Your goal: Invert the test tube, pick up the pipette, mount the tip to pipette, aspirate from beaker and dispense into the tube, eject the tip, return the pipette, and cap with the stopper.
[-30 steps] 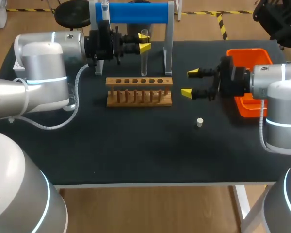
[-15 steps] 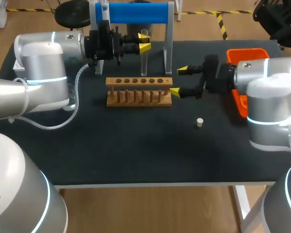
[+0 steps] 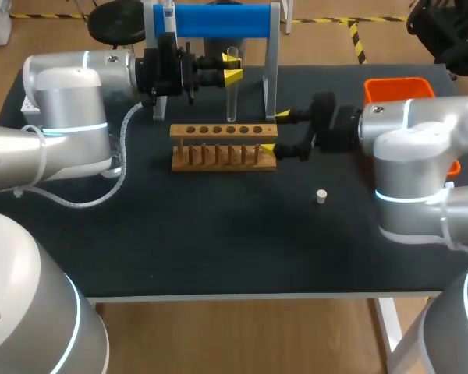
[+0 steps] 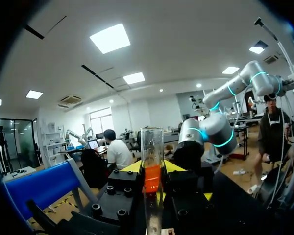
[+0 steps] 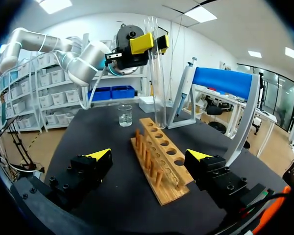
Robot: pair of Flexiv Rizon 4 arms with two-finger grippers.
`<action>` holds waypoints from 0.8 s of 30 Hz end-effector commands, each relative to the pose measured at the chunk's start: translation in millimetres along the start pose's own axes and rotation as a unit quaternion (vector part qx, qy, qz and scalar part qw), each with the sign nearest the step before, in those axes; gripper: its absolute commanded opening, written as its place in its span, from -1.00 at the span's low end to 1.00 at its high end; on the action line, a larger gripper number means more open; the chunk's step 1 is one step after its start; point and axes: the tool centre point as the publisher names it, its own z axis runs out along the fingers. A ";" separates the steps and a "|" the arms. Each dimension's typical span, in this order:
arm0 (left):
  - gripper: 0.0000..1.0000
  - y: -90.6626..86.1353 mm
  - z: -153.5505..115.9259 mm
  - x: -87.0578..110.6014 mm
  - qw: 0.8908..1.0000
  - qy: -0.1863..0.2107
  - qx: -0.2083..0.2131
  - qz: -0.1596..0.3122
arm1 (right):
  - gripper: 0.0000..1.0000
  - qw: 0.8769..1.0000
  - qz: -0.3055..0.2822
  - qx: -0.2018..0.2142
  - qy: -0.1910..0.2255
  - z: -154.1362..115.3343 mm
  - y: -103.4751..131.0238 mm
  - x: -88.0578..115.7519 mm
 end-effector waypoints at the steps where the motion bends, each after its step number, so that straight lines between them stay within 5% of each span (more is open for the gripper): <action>1: -1.00 -0.8 -0.4 0.5 1.000 0.000 -0.001 0.000 | 1.00 1.000 0.001 -0.001 -0.004 7.4 -3.8 1.7; 24: -1.00 -0.8 -0.4 0.5 1.000 0.000 -0.001 0.000 | 1.00 1.000 0.016 0.009 -0.010 12.6 -15.3 6.6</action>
